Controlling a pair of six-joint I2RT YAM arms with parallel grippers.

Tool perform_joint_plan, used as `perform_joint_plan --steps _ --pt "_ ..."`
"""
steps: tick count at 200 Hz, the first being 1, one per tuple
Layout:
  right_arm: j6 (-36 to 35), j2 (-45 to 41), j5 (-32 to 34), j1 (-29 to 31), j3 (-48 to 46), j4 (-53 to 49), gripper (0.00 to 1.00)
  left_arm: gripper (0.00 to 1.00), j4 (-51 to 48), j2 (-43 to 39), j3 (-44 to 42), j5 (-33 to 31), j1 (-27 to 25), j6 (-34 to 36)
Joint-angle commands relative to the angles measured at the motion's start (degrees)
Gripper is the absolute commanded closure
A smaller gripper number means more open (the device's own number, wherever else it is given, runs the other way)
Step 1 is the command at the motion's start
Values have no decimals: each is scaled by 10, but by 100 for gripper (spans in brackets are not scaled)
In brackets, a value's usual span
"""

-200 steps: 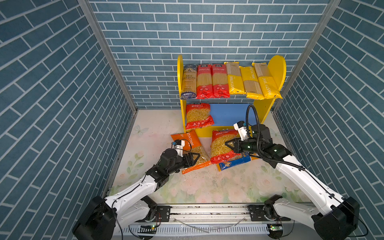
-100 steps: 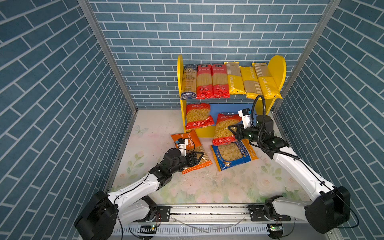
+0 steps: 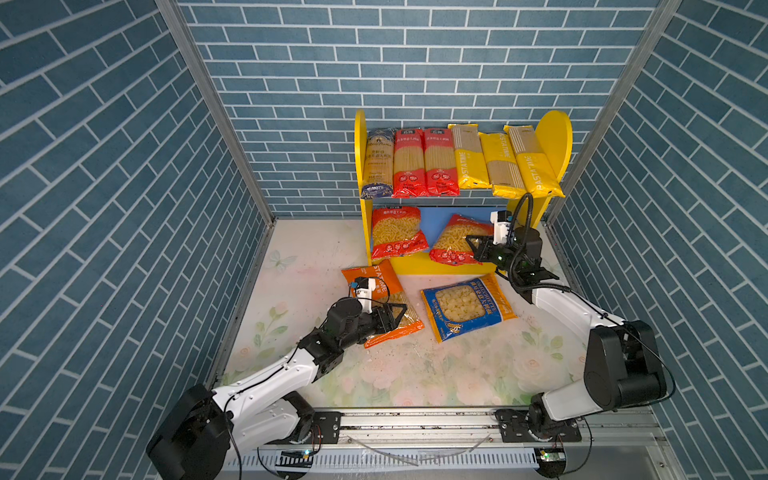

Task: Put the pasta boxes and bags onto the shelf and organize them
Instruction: 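Set the red fusilli bag beside the first one on the lower shelf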

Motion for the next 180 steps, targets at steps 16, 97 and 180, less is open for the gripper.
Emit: perform_joint_plan --steps 16,97,180 --pt "40 -24 42 -5 -16 -14 100 30 7 28 27 -2 -5 5" --pt "109 37 33 -28 27 -91 100 30 18 50 31 -11 -23 5" --pt "128 76 9 20 112 -86 100 30 16 52 32 -15 -26 5"
